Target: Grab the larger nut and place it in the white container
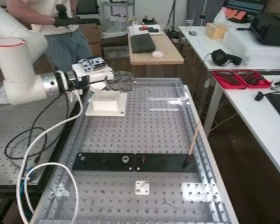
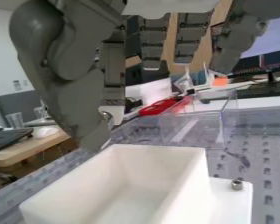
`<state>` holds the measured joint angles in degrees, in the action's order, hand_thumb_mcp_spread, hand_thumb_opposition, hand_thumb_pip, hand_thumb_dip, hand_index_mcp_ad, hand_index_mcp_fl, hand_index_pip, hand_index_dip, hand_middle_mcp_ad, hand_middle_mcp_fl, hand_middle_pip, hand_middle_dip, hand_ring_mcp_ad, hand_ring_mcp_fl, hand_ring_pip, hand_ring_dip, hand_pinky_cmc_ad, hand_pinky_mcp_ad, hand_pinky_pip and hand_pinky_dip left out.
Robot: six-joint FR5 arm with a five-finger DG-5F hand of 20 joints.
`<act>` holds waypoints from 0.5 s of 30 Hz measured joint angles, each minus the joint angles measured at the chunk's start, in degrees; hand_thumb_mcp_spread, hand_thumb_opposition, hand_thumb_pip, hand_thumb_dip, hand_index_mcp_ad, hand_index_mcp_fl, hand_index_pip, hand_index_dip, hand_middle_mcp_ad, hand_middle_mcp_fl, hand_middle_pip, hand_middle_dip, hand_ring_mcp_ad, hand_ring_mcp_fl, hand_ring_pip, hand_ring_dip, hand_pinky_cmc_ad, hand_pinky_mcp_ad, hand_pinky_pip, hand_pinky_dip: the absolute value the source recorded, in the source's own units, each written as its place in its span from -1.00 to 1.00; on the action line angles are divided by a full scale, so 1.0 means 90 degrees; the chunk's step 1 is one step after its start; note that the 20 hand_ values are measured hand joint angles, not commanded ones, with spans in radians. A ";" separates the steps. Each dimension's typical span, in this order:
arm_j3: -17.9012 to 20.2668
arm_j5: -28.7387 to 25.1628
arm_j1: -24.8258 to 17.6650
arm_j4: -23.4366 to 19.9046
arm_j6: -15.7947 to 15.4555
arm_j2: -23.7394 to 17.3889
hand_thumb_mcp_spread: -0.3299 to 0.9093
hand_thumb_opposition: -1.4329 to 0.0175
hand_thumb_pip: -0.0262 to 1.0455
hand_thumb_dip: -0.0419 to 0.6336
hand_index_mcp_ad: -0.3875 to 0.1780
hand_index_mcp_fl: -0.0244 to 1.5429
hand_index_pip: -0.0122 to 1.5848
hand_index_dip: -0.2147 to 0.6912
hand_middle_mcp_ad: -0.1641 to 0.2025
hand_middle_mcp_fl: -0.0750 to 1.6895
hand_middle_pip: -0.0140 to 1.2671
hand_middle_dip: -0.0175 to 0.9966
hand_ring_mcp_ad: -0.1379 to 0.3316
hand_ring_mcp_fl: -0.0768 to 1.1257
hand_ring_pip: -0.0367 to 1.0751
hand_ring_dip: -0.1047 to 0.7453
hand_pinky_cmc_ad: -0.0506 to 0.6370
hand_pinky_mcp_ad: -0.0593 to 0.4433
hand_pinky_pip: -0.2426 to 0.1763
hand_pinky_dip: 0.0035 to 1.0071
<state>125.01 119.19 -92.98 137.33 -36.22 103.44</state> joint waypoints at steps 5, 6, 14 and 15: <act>-0.0058 -0.0012 -0.0025 0.0226 -0.0141 0.0015 0.20 -0.30 0.37 -0.22 -0.17 -0.78 0.93 -0.26 0.22 -0.91 -0.76 -0.46 0.16 -0.88 -0.77 -0.39 0.12 0.27 -0.34 -0.29; -0.0070 -0.0009 -0.0024 0.0283 -0.0172 0.0018 0.20 -0.30 0.42 -0.22 -0.23 -0.81 0.93 -0.26 0.24 -0.91 -0.76 -0.46 0.16 -0.88 -0.77 -0.39 0.11 0.27 -0.34 -0.27; -0.0080 0.0002 -0.0003 0.0427 -0.0222 0.0003 0.18 -0.26 0.52 -0.13 -0.36 -0.94 0.86 -0.36 0.24 -0.91 -0.78 -0.47 0.16 -0.88 -0.80 -0.39 0.10 0.28 -0.34 -0.04; -0.0076 0.0004 0.0000 0.0435 -0.0232 0.0002 0.17 -0.26 0.52 -0.13 -0.36 -0.94 0.84 -0.38 0.24 -0.91 -0.78 -0.46 0.16 -0.88 -0.80 -0.39 0.10 0.28 -0.34 -0.01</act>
<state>124.32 119.23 -92.98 141.24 -38.30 103.45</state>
